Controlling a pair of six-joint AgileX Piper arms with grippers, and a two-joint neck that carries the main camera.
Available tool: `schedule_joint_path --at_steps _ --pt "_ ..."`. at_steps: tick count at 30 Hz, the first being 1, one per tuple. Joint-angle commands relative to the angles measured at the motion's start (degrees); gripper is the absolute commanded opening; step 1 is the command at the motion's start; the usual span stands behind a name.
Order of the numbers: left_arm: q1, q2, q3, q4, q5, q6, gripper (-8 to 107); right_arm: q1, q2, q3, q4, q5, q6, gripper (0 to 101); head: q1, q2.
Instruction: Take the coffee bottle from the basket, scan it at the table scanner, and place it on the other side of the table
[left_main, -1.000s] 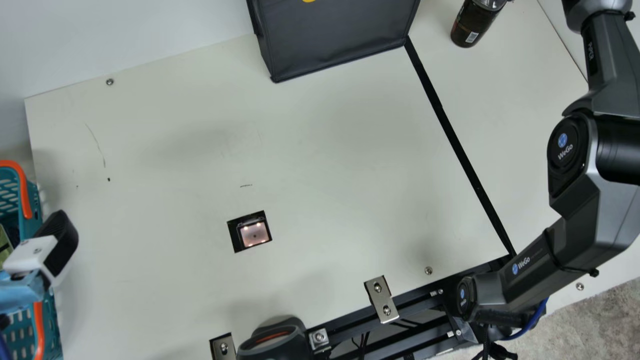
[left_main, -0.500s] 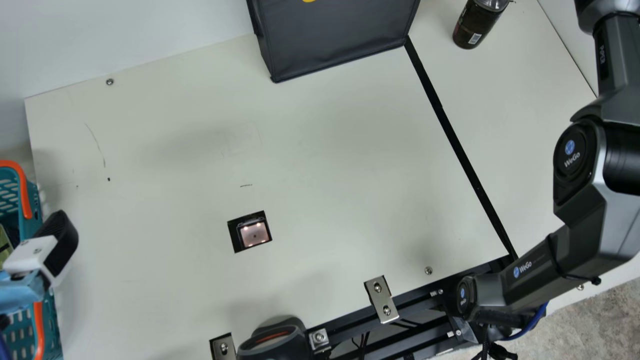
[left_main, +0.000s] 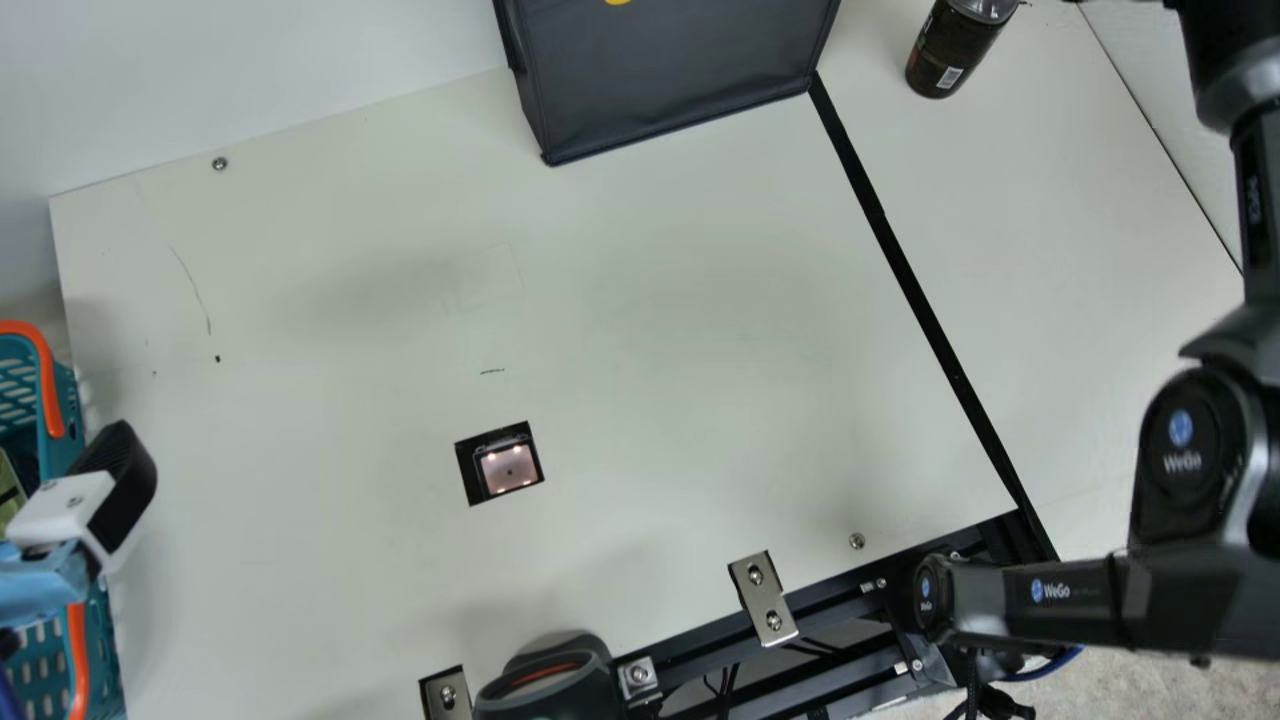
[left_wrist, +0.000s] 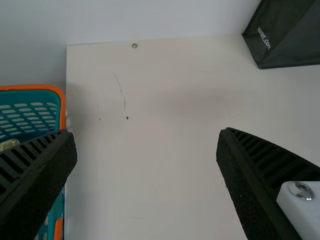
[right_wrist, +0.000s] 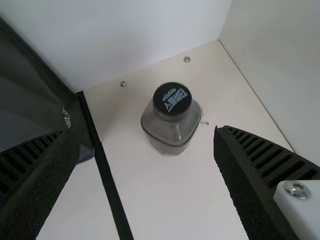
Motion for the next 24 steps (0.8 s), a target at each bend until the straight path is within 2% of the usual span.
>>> schedule_joint_path --at_steps 1,7,14,15,18,24 --pt "0.0 0.0 0.0 0.0 0.0 0.0 90 0.49 -5.57 4.14 -0.72 0.18 1.1 95 -1.57 -0.13" --pt "0.0 0.0 0.0 0.0 0.0 0.0 90 2.49 -16.0 11.73 -3.33 1.2 4.89 95 -1.57 -0.13" --pt "0.0 0.0 0.0 0.0 0.0 0.0 90 5.65 -28.16 18.43 -7.16 4.48 10.24 95 -1.57 -0.13" --pt "0.0 0.0 0.0 0.0 0.0 0.0 90 5.19 -23.52 16.91 -6.53 3.93 9.16 95 -1.57 -0.13" --pt "0.0 0.0 0.0 0.0 0.0 0.0 90 5.65 -27.39 18.51 -7.06 5.15 10.33 95 -1.57 -0.13" --pt "-0.48 -2.87 -4.34 6.01 5.78 -5.36 90 10.74 -33.07 17.7 -6.95 11.08 8.97 95 -1.57 7.88"
